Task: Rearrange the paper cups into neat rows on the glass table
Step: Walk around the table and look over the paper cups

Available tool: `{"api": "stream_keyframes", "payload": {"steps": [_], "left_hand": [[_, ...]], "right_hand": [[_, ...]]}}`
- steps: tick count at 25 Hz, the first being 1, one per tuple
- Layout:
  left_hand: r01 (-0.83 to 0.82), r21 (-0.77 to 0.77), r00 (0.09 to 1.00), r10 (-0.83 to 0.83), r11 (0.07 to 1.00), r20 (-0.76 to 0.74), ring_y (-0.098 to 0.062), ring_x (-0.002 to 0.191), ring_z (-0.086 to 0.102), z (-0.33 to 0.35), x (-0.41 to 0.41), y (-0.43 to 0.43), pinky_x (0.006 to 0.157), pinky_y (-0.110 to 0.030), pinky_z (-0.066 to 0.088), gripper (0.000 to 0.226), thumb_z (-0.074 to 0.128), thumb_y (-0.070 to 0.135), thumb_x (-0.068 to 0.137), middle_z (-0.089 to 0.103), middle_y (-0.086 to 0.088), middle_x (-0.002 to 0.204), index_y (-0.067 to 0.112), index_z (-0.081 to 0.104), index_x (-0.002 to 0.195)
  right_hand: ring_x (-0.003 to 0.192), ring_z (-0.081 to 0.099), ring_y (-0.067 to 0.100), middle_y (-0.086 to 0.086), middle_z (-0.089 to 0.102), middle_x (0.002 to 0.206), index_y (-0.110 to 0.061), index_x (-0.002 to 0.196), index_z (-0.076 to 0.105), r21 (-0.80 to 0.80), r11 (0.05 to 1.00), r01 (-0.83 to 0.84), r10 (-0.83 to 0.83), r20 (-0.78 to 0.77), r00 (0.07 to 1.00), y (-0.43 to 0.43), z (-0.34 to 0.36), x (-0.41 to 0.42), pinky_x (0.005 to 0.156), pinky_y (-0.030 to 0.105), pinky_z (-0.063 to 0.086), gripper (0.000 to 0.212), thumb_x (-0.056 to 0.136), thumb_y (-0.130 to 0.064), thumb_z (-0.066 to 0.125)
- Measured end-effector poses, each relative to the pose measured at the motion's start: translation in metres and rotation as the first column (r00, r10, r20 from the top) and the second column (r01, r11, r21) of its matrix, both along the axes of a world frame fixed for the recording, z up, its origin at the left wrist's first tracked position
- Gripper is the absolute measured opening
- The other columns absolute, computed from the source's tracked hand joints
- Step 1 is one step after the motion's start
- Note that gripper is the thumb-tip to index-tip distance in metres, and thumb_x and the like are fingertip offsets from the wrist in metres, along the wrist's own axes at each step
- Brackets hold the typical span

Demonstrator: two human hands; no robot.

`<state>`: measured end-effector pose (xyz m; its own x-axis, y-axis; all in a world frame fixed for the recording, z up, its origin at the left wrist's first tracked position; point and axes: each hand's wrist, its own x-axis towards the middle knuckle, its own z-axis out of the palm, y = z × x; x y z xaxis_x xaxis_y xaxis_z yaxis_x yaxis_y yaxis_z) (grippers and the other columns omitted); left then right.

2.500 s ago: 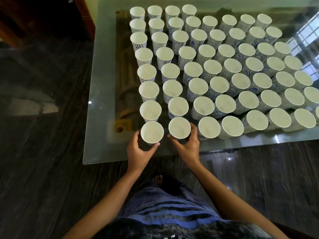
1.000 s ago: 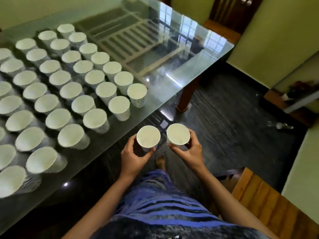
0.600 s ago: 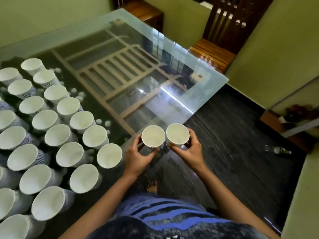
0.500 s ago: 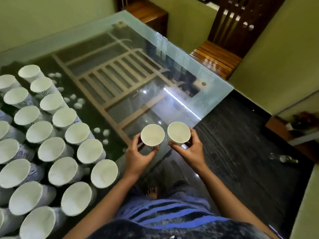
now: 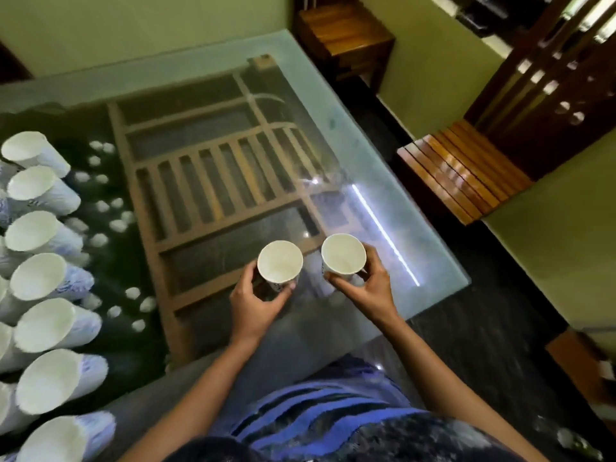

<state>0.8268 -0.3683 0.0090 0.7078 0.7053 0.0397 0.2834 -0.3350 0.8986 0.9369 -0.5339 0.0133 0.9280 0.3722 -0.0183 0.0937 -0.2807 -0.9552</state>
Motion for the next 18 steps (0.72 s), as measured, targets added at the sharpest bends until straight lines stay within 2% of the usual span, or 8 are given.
{"api": "stream_keyframes", "payload": {"steps": [2, 4, 7, 9, 11, 13, 16, 18], "left_hand": [[-0.014, -0.017, 1.0, 0.014, 1.0, -0.004, -0.017, 0.092, 0.059, 0.001, 0.037, -0.023, 0.079, -0.014, 0.041, 0.061, 0.087, 0.015, 0.056, 0.066, -0.012, 0.105, 0.004, 0.059, 0.109], [0.005, -0.062, 1.0, -0.006, 0.998, -0.017, -0.019, 0.095, 0.06, -0.001, 0.073, -0.043, 0.082, -0.022, 0.046, 0.062, 0.086, 0.015, 0.057, 0.065, -0.011, 0.107, 0.005, 0.058, 0.111], [0.054, -0.086, 0.998, -0.058, 0.995, -0.034, -0.021, 0.096, 0.061, -0.004, 0.121, -0.07, 0.084, -0.031, 0.049, 0.062, 0.086, 0.016, 0.059, 0.065, -0.009, 0.108, 0.005, 0.056, 0.112], [0.103, -0.099, 0.993, -0.107, 0.99, -0.04, -0.017, 0.096, 0.06, -0.005, 0.15, -0.083, 0.083, -0.028, 0.049, 0.062, 0.086, 0.019, 0.059, 0.065, -0.007, 0.108, 0.006, 0.056, 0.113], [0.153, -0.122, 0.986, -0.159, 0.981, -0.044, -0.011, 0.096, 0.059, -0.008, 0.174, -0.092, 0.084, -0.023, 0.047, 0.063, 0.085, 0.022, 0.06, 0.064, -0.002, 0.109, 0.01, 0.056, 0.114], [0.199, -0.157, 0.977, -0.208, 0.967, -0.043, -0.01, 0.099, 0.059, -0.011, 0.19, -0.097, 0.088, -0.025, 0.048, 0.063, 0.085, 0.02, 0.06, 0.063, 0.001, 0.11, 0.012, 0.055, 0.115], [0.259, -0.192, 0.962, -0.271, 0.947, -0.041, -0.015, 0.104, 0.059, -0.018, 0.211, -0.101, 0.091, -0.032, 0.049, 0.062, 0.084, 0.013, 0.062, 0.061, 0.003, 0.11, 0.014, 0.055, 0.117], [0.283, -0.198, 0.953, -0.298, 0.938, -0.049, -0.016, 0.105, 0.06, -0.021, 0.219, -0.102, 0.09, -0.027, 0.049, 0.062, 0.083, 0.012, 0.062, 0.062, -0.001, 0.112, 0.015, 0.055, 0.117]], "right_hand": [[0.095, 0.059, 0.007, -0.007, 0.06, 0.104, -0.021, 0.112, 0.05, -0.017, 0.999, -0.039, 0.04, 0.027, 0.999, -0.02, 0.002, 0.04, 0.08, 0.012, 0.047, 0.061, 0.062, -0.013, 0.083], [0.097, 0.058, 0.009, -0.004, 0.059, 0.106, -0.018, 0.113, 0.05, -0.046, 0.997, -0.063, 0.065, 0.037, 0.997, -0.041, 0.0, 0.073, 0.08, 0.01, 0.044, 0.061, 0.062, -0.012, 0.083], [0.101, 0.058, 0.01, -0.005, 0.058, 0.11, -0.021, 0.115, 0.048, -0.065, 0.996, -0.067, 0.069, 0.032, 0.997, -0.074, -0.003, 0.107, 0.086, 0.016, 0.045, 0.062, 0.062, -0.02, 0.08], [0.103, 0.057, 0.009, -0.007, 0.058, 0.111, -0.019, 0.116, 0.048, -0.079, 0.995, -0.067, 0.07, 0.031, 0.997, -0.093, -0.006, 0.122, 0.088, 0.02, 0.045, 0.063, 0.061, -0.023, 0.079], [0.103, 0.055, 0.002, -0.012, 0.057, 0.112, -0.022, 0.116, 0.047, -0.092, 0.994, -0.051, 0.055, 0.036, 0.998, -0.109, -0.011, 0.13, 0.088, 0.016, 0.043, 0.065, 0.06, -0.023, 0.081], [0.103, 0.055, -0.001, -0.015, 0.056, 0.112, -0.027, 0.115, 0.046, -0.104, 0.994, -0.041, 0.046, 0.042, 0.998, -0.118, -0.013, 0.13, 0.088, 0.014, 0.042, 0.067, 0.059, -0.024, 0.082], [0.104, 0.056, 0.003, -0.008, 0.057, 0.112, -0.021, 0.116, 0.047, -0.11, 0.993, -0.045, 0.048, 0.03, 0.998, -0.125, -0.018, 0.135, 0.088, 0.019, 0.045, 0.068, 0.058, -0.022, 0.084], [0.104, 0.056, 0.006, -0.002, 0.058, 0.112, -0.017, 0.115, 0.048, -0.115, 0.992, -0.049, 0.052, 0.024, 0.998, -0.128, -0.019, 0.136, 0.089, 0.022, 0.046, 0.068, 0.058, -0.023, 0.084]]}}
